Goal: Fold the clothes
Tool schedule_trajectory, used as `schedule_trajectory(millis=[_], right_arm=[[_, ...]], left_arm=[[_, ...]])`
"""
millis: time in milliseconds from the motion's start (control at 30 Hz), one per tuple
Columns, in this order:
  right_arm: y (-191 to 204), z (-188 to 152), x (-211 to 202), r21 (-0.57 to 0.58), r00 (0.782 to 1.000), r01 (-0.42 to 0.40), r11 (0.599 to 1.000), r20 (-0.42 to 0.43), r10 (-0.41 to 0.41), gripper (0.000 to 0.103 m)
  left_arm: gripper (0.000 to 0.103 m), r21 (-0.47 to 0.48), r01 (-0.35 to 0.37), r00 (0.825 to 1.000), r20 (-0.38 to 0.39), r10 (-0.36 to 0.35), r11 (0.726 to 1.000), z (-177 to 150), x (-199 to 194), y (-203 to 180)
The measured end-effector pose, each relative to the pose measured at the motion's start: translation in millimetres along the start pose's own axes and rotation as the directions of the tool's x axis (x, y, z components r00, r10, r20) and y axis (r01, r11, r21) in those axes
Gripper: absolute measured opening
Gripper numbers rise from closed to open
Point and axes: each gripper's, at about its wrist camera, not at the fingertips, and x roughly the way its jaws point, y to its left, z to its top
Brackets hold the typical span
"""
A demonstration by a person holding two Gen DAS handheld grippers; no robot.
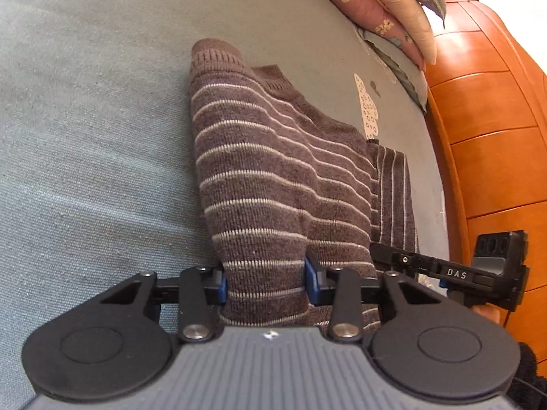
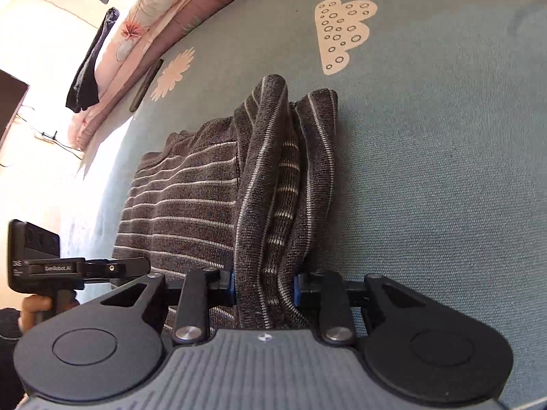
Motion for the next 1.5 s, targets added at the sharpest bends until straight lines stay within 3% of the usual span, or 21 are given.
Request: schedule_trajectory(millis=[133, 267, 467, 667, 867, 1233, 1400, 1500], right_arm=[[29, -3, -13, -0.06, 0.998, 0.059, 0.996, 0.029, -0.058, 0.026], [53, -6, -31, -0.098, 0.998, 0.037, 0.995, 0.045, -0.032, 0.026], [74, -19, -64, -0.124, 0.995, 0.085, 0.989, 0.062, -0.077, 0.025], [74, -43, -113, -0.111, 0.99, 0.131, 0.985, 0.069, -0.124, 0.025], [59, -88, -178, -0.061, 0.973, 0.223, 0.973, 0.079, -0.218, 0.025], [-4, -160, -262, 0.098, 0.897, 0.434, 0.896, 0.046, -0.439, 0.025], [-34, -177, -280, 0.143, 0.851, 0.512, 0.847, 0.046, -0.523, 0.025], [-51, -181, -283, 0.152, 0.815, 0.566, 0.81, 0.047, -0.578, 0.025]], left_arm=[[0.029, -0.004, 0.05, 0.998, 0.027, -0.049, 0.999, -7, -19, -14], [0.028, 0.044, 0.066, 0.997, 0.032, -0.067, 0.997, -17, -33, -33], [0.027, 0.093, 0.13, 0.991, 0.024, -0.133, 0.987, -32, -52, -64], [0.027, 0.129, 0.201, 0.979, -0.061, -0.194, 0.971, -63, -60, -103], [0.027, 0.184, 0.287, 0.952, -0.167, -0.258, 0.94, -112, -44, -152], [0.027, 0.267, 0.424, 0.875, -0.368, -0.315, 0.865, -196, 17, -232], [0.027, 0.31, 0.446, 0.865, -0.391, -0.315, 0.84, -216, 44, -256], [0.027, 0.315, 0.446, 0.861, -0.406, -0.306, 0.837, -224, 66, -264]])
